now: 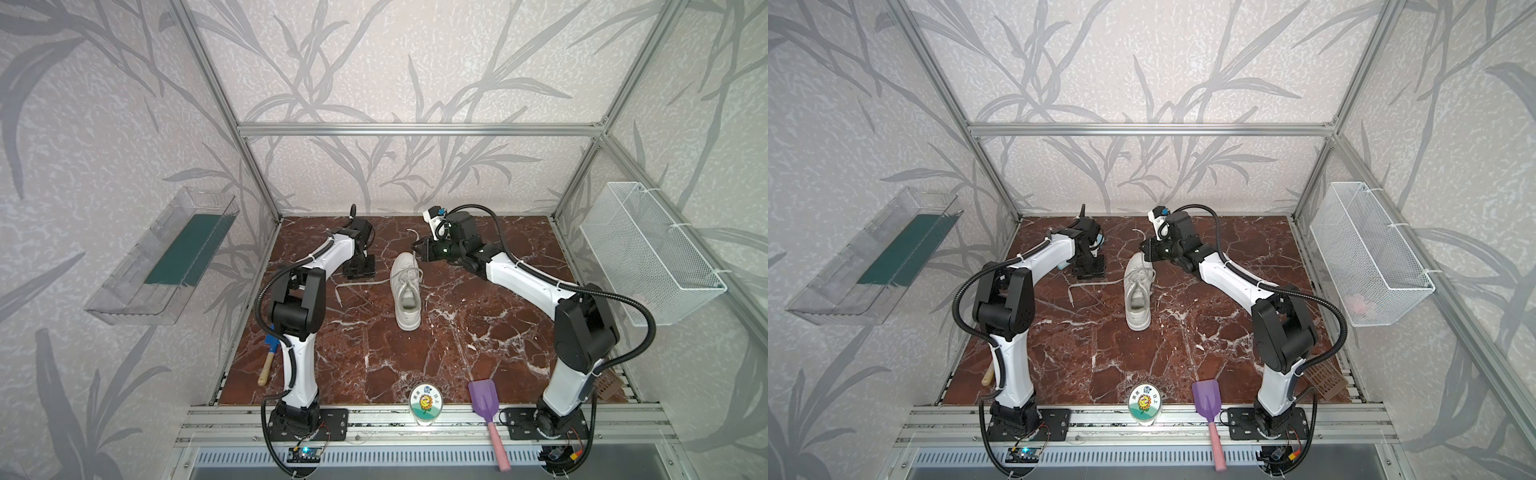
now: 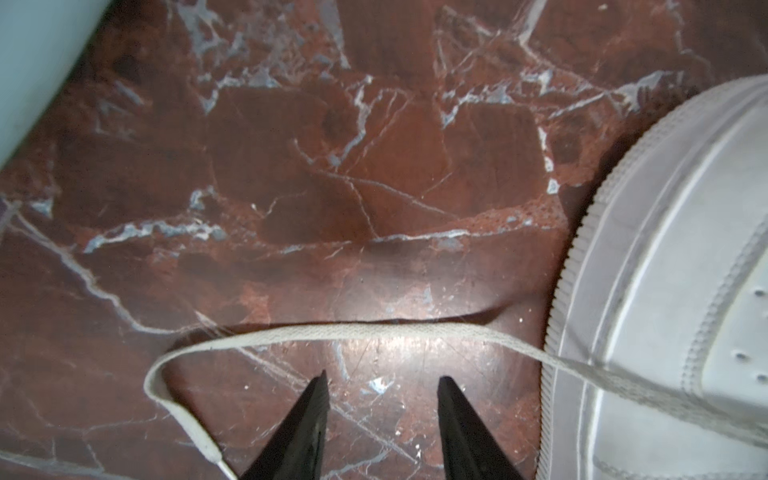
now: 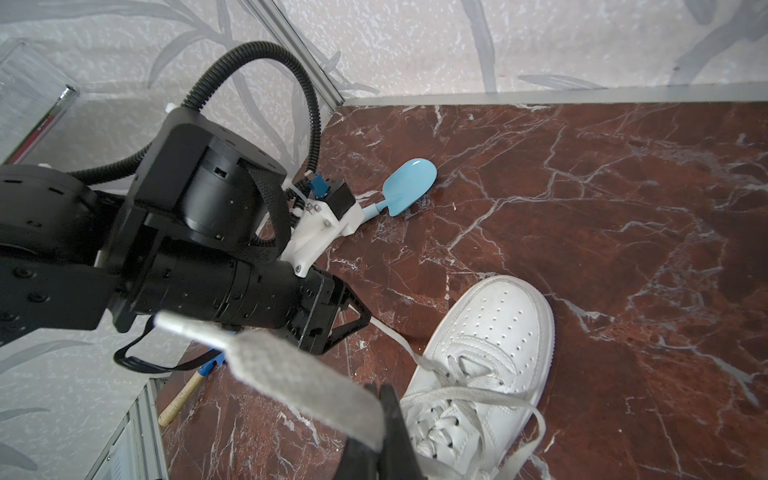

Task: Tie the shoes

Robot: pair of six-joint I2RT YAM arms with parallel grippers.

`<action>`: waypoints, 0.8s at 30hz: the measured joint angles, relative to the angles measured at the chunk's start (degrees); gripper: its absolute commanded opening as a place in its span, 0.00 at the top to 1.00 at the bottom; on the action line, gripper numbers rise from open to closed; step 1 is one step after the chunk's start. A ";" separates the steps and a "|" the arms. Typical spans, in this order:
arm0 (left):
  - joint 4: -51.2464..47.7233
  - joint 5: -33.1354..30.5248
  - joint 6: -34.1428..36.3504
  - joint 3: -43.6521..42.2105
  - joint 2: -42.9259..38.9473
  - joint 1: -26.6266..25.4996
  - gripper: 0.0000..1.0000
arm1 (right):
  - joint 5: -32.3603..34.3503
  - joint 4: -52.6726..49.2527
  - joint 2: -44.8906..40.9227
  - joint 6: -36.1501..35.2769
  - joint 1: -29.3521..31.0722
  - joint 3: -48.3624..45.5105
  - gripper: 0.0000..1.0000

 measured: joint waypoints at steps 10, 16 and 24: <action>-1.29 -1.49 0.87 2.47 3.61 -0.98 0.59 | -0.63 -0.13 0.00 0.02 -0.24 0.00 0.99; -1.70 -1.86 0.92 2.80 4.96 -1.62 0.60 | -0.70 -0.13 0.00 0.02 -0.50 0.00 1.00; -2.58 -2.40 0.98 4.70 7.13 -2.21 0.63 | -0.94 -0.13 -0.02 0.24 -0.98 -0.04 1.00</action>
